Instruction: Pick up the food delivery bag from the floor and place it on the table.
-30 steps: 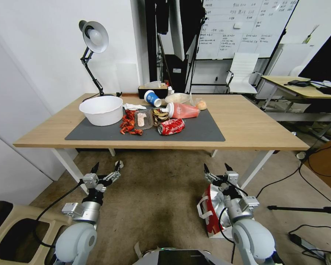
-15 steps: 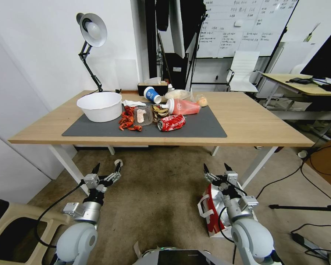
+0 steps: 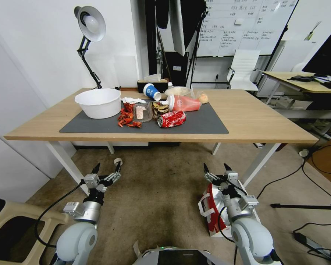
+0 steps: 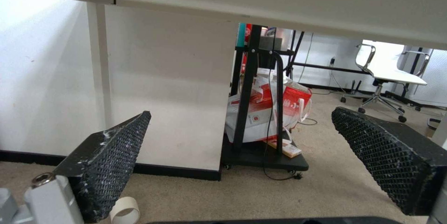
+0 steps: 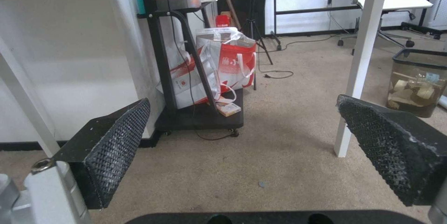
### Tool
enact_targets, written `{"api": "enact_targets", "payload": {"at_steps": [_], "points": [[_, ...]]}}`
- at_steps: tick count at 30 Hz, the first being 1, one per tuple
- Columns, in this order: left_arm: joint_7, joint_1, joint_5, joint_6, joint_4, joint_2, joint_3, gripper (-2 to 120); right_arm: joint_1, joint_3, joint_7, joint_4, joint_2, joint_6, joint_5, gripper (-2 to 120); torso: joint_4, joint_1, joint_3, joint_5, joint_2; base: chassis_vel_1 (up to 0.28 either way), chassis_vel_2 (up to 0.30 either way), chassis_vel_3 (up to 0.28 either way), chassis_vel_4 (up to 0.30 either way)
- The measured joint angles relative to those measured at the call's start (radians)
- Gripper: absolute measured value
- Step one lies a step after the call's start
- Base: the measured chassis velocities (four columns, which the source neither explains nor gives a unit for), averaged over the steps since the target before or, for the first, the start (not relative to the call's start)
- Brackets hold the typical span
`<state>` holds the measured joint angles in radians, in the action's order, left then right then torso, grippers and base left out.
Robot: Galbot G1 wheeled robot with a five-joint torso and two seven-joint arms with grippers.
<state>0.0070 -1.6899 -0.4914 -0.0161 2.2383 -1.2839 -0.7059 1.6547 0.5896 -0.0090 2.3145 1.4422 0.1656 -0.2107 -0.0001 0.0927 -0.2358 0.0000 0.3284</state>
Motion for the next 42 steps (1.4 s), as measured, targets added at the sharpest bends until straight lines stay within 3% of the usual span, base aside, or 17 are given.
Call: {"api": "enact_targets", "payload": {"at_steps": [42], "points": [[-0.001, 0.0, 0.004, -0.004, 0.015, -0.005, 0.007, 100, 0.008, 0.004, 0.005, 0.022, -0.009, 0.004, -0.004, 100, 0.0001, -0.043, 0.126, 0.0, -0.169, 0.0, 0.0, 0.0, 0.0]]}}
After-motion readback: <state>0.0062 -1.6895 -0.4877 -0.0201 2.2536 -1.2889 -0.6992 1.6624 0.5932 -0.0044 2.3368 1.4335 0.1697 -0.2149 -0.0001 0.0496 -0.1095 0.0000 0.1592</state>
